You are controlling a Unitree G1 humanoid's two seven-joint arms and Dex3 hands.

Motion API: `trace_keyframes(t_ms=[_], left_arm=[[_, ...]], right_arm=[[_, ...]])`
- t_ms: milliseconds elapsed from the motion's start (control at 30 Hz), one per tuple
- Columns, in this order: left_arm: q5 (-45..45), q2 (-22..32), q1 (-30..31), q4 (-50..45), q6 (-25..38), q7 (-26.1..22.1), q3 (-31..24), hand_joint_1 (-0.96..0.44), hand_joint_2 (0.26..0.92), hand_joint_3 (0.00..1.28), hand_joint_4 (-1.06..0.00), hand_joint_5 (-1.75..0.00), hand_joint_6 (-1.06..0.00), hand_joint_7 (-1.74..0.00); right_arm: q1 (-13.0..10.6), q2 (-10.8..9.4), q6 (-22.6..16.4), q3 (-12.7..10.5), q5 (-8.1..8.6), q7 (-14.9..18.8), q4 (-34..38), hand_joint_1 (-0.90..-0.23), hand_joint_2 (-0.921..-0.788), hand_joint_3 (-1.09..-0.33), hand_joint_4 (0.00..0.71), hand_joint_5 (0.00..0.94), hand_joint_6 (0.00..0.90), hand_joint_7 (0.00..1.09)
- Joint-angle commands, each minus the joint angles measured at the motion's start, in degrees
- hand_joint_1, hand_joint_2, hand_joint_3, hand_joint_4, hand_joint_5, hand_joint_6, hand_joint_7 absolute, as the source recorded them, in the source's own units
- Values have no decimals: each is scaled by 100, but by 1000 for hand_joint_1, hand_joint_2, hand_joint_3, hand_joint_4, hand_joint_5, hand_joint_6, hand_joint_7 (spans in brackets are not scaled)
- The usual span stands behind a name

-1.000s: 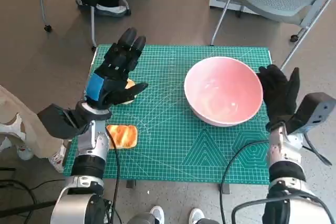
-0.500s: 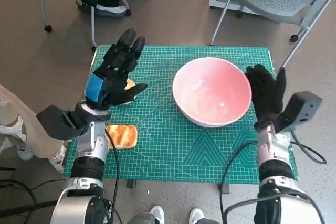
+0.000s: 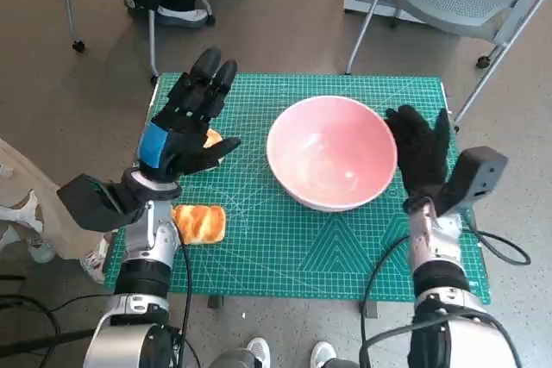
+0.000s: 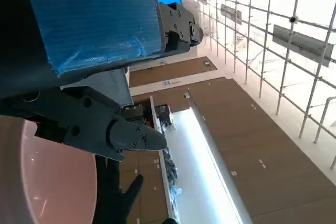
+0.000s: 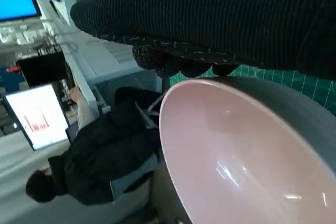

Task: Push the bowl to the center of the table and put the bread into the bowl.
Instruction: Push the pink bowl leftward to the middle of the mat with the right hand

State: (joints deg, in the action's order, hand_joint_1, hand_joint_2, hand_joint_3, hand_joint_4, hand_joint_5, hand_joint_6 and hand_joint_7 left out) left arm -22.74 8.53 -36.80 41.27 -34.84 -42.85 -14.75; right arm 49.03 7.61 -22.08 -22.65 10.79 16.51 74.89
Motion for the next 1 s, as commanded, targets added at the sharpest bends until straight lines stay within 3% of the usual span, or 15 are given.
trace_keyframes(t_ms=[33,300,1000], left_arm=[[-29,21,86,-105,46,36,4,-220,921,209,-98,-1,-209,-4],[-51,23,84,-97,67,40,-9,-219,921,211,-98,-1,-209,-3],[-62,-17,92,-84,146,78,-1,-212,921,215,-97,-1,-206,-2]], right_arm=[[21,-123,54,68,-59,28,72,-712,-921,-792,242,12,223,147],[54,-166,75,145,-79,69,77,-675,-921,-795,237,6,215,140],[88,-59,60,109,-86,91,58,-683,-921,-808,206,0,197,123]])
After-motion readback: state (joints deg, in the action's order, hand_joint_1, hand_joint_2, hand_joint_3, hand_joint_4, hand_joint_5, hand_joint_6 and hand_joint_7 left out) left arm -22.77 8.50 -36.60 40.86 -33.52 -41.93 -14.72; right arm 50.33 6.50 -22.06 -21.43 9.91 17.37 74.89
